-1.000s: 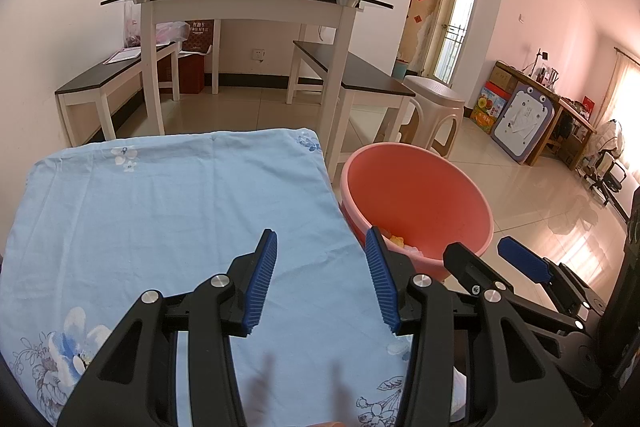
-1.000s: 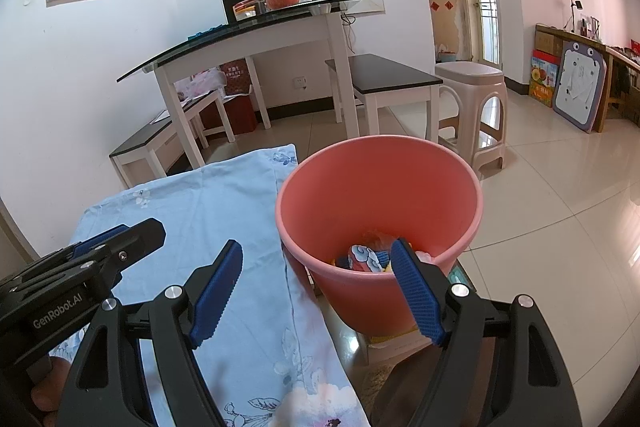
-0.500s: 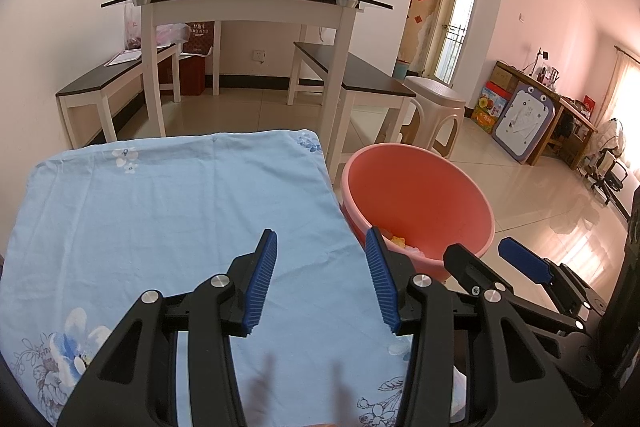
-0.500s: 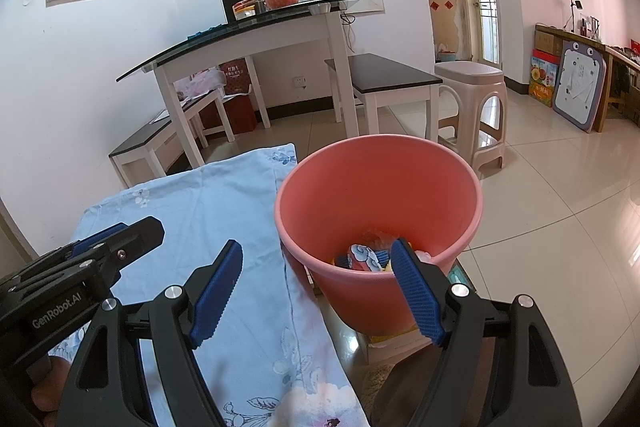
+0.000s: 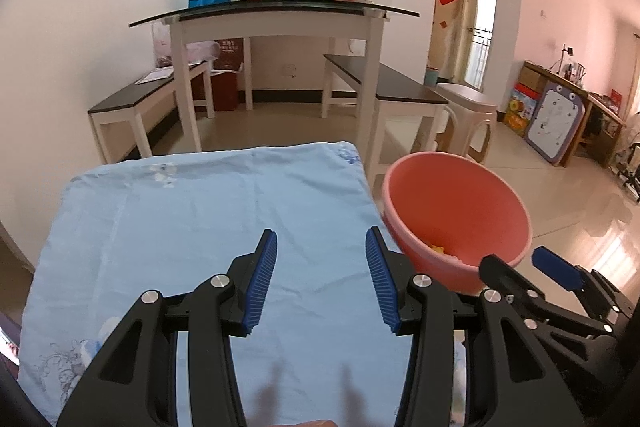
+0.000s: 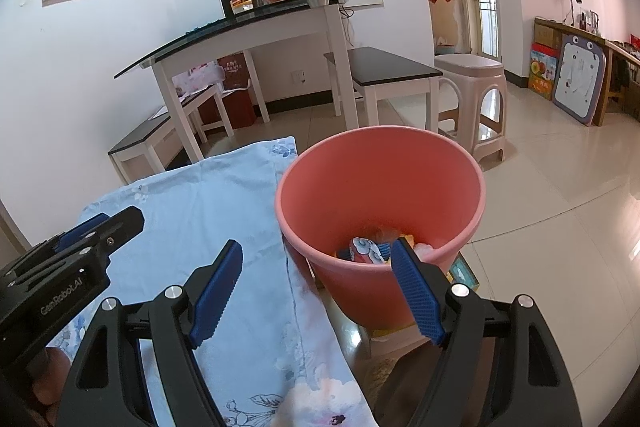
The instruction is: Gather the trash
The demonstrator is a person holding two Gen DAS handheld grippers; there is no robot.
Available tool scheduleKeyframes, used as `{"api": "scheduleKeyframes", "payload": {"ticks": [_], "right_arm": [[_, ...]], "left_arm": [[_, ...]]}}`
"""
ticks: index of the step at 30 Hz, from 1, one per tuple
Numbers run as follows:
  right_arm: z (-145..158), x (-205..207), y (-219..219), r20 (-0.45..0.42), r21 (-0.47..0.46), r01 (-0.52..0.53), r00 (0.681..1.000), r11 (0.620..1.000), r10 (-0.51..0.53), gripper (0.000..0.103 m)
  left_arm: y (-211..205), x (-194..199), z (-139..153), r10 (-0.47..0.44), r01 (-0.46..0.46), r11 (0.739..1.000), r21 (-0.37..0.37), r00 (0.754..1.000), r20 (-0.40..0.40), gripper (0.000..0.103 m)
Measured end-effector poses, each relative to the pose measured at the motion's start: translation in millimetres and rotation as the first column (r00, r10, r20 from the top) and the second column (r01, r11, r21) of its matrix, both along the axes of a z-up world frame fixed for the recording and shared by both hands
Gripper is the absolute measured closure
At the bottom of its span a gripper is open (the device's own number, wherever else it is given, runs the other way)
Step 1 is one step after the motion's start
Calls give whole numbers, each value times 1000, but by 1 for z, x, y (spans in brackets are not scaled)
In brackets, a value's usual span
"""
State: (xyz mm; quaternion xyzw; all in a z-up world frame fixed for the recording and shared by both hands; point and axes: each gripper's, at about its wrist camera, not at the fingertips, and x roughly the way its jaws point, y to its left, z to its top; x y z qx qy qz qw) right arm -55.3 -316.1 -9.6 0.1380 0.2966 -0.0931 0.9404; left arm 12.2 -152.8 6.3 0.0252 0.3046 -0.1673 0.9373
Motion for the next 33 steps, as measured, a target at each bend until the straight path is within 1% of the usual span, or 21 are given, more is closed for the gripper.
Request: {"api": "scheduleKeyframes", "payload": {"ticks": [10, 25, 30, 33], "right_arm": [[6, -4, 8, 9, -7, 4, 1000, 1000, -4, 28], [7, -5, 7, 2, -5, 2, 1000, 1000, -2, 28], [7, -6, 10, -1, -5, 3, 1000, 1000, -3, 28], [6, -4, 8, -5, -3, 3, 1000, 1000, -3, 28]], "left_arm": [[4, -1, 1, 1, -1, 1000, 8, 1000, 7, 56], [5, -4, 1, 2, -2, 1000, 14, 1000, -1, 56], [6, -1, -1, 16, -16, 1000, 14, 1000, -4, 56], [4, 0, -4, 23, -23, 999, 28, 1000, -9, 56]]}}
